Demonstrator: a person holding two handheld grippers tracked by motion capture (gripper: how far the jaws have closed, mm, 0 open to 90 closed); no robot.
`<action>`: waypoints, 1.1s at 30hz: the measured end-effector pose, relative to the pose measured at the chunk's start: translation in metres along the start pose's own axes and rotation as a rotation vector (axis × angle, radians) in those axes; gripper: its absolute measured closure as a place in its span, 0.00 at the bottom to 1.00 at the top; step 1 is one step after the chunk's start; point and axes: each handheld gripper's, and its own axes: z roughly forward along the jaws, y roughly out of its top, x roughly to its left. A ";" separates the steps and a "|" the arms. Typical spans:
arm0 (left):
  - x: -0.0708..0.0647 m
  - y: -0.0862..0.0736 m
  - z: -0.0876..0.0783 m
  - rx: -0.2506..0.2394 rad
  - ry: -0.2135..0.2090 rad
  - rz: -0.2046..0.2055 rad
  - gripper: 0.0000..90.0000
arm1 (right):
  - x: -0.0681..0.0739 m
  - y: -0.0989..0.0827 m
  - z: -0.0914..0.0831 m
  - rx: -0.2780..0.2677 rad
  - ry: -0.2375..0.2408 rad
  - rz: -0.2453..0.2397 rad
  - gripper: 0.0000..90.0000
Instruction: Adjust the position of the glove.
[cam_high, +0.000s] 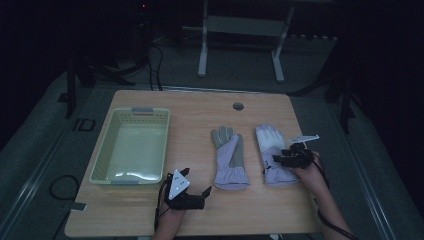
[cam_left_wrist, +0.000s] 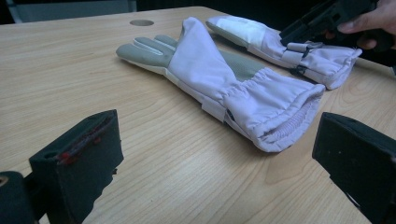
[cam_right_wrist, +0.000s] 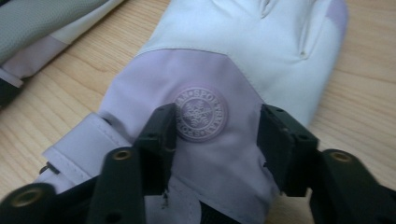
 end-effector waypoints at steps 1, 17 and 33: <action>0.000 0.000 0.000 0.000 0.000 0.002 0.02 | -0.002 -0.003 0.001 -0.011 0.028 0.005 0.61; 0.000 0.000 0.000 0.005 0.002 0.001 0.02 | 0.010 -0.007 -0.004 -0.030 -0.052 0.072 0.97; 0.000 0.000 0.000 0.005 -0.001 -0.001 0.02 | 0.017 0.001 0.003 -0.072 -0.016 0.092 0.45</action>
